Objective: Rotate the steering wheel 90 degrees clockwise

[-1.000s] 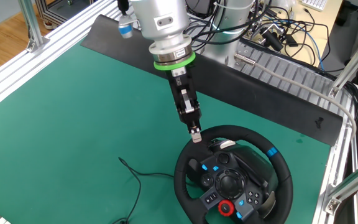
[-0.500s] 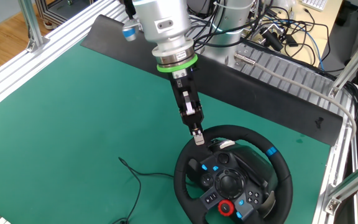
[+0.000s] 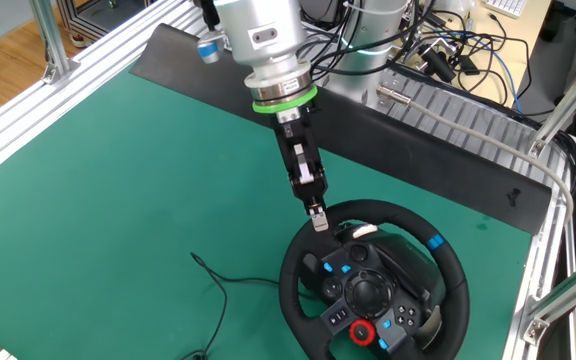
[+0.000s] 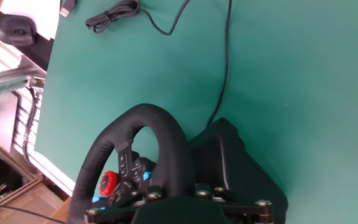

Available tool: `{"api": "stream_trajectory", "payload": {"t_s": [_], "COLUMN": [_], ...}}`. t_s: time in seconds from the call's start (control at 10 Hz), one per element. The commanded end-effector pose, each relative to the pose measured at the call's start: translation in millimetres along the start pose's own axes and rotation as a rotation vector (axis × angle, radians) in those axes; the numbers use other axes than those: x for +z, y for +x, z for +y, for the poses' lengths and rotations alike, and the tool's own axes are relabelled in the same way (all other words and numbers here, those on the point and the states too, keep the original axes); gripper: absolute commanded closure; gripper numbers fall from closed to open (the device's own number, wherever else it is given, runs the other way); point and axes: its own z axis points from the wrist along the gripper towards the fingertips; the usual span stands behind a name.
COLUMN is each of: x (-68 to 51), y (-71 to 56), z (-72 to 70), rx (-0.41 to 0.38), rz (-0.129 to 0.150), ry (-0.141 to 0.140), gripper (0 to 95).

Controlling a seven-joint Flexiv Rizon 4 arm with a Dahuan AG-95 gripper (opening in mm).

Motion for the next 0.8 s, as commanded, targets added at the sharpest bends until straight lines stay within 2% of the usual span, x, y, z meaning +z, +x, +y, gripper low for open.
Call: {"api": "stream_trajectory", "payload": {"t_s": [0.1,0.2,0.3,0.8], "x": [-0.4,-2.1,-2.7,-11.3], "y": [2.2,4.1,4.4,8.0], "z": [0.7,0.2,0.3,0.6], "rx": [-0.048,-0.084,-0.089,-0.068], "rz": [-0.034,-0.074,-0.078,-0.073], "ry": [0.033,0.079,0.086,0.080], "gripper": [95.0,95.0,95.0,95.0]}}
